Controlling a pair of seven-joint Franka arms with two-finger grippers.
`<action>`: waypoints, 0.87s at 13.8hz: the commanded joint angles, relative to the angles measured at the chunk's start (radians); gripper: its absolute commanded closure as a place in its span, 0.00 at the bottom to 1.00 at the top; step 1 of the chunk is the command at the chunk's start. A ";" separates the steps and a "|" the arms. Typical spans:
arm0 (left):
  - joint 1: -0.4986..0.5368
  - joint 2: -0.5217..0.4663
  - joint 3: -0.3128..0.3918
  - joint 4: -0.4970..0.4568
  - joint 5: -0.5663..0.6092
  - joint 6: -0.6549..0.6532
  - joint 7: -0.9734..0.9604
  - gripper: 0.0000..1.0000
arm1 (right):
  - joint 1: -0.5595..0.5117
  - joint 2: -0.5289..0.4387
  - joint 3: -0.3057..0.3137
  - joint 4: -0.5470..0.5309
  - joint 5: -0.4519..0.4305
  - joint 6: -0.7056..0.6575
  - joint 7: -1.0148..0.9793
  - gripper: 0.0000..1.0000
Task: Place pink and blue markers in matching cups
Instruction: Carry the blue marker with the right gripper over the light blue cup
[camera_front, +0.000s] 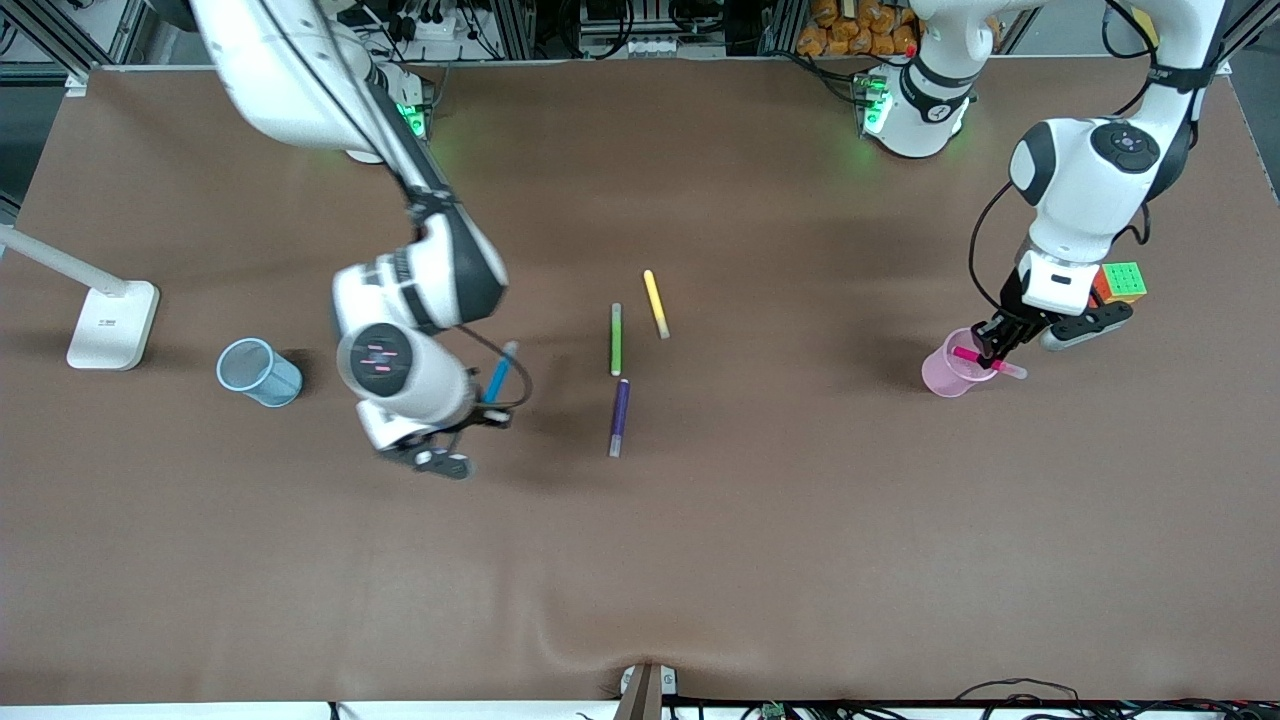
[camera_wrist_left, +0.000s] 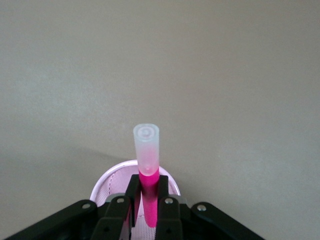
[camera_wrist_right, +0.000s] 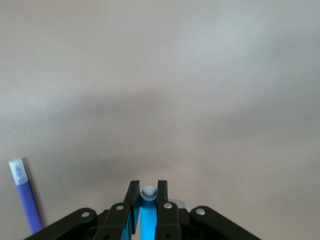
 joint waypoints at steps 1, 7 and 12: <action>0.008 -0.012 -0.006 -0.009 0.003 0.015 -0.010 1.00 | -0.093 -0.065 0.018 -0.009 -0.028 -0.014 -0.214 1.00; 0.014 -0.014 -0.006 -0.008 0.003 -0.039 -0.009 0.99 | -0.278 -0.166 0.018 -0.066 -0.026 -0.034 -0.606 1.00; 0.013 -0.011 -0.006 -0.009 0.003 -0.047 -0.010 0.77 | -0.390 -0.321 0.019 -0.245 -0.023 0.053 -0.835 1.00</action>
